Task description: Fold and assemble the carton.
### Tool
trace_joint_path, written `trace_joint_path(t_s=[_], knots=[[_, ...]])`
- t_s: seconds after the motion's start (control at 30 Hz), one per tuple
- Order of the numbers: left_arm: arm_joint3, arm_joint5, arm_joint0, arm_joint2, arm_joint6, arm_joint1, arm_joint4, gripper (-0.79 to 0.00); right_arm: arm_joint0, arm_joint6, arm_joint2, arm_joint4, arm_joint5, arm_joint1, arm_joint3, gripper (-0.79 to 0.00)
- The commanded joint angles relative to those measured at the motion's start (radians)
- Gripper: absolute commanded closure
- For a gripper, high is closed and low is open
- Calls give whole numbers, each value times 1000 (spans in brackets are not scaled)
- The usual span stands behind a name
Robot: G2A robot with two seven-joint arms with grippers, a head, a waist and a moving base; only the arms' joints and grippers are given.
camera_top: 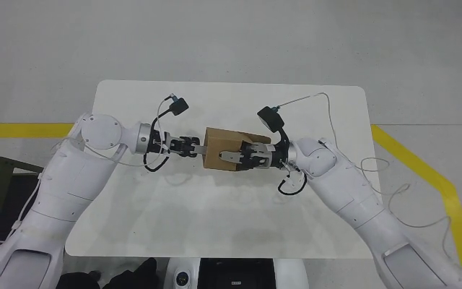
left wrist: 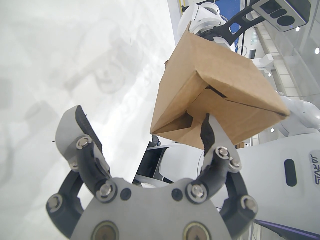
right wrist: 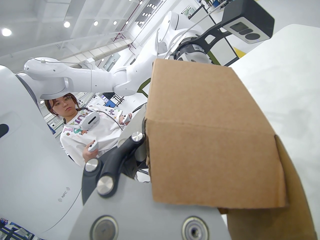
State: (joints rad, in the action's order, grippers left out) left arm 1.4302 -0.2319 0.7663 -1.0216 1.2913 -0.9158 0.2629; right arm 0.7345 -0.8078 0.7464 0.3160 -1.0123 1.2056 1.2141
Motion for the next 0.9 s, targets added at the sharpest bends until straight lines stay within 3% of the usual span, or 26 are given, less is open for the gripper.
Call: trace_joint_path(t_s=[0.0, 0.87], knots=[[-3, 0, -1, 2, 0, -1, 3, -785, -1, 0, -1, 1, 0, 1, -2, 0], [-57, -18, 12, 4, -22, -14, 82, -785, 9, 0, 6, 16, 0, 8, -13, 0]])
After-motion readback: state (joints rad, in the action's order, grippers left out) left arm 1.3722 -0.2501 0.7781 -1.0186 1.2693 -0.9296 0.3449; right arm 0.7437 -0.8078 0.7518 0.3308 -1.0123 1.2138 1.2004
